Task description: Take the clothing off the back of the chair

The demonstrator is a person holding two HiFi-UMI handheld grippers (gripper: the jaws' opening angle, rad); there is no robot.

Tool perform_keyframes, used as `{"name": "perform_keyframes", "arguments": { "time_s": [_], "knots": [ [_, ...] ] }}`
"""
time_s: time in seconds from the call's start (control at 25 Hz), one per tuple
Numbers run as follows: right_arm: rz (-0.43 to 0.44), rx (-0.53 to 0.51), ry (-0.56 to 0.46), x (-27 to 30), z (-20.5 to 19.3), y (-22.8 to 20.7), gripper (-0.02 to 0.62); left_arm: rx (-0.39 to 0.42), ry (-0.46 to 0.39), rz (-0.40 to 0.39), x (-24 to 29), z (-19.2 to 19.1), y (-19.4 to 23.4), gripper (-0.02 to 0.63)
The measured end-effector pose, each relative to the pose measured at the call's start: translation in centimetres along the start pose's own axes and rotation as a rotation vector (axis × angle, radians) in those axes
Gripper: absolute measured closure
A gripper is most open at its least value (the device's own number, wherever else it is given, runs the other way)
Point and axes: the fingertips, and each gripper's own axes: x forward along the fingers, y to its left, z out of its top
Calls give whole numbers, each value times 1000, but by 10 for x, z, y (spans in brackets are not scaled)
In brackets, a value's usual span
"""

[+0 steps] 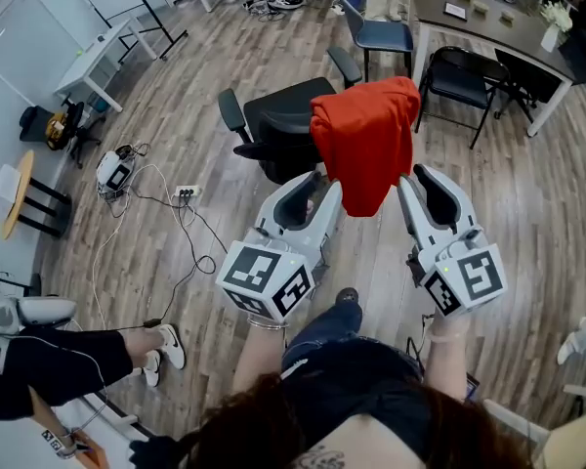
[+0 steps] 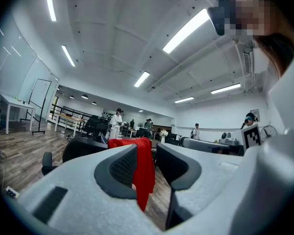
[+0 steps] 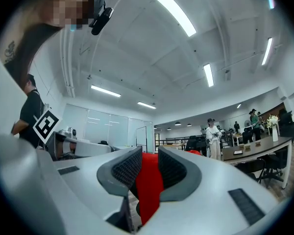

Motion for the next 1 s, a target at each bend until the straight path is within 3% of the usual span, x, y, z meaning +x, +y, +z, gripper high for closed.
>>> {"name": "perform_keyframes", "arguments": {
  "time_s": [0.52, 1.0],
  "knots": [
    [-15, 9, 24, 45, -14, -40, 456, -66, 53, -2, 45, -22, 45, 410],
    [52, 50, 99, 61, -28, -90, 351, -165, 78, 100, 77, -38, 54, 353]
  ]
}}
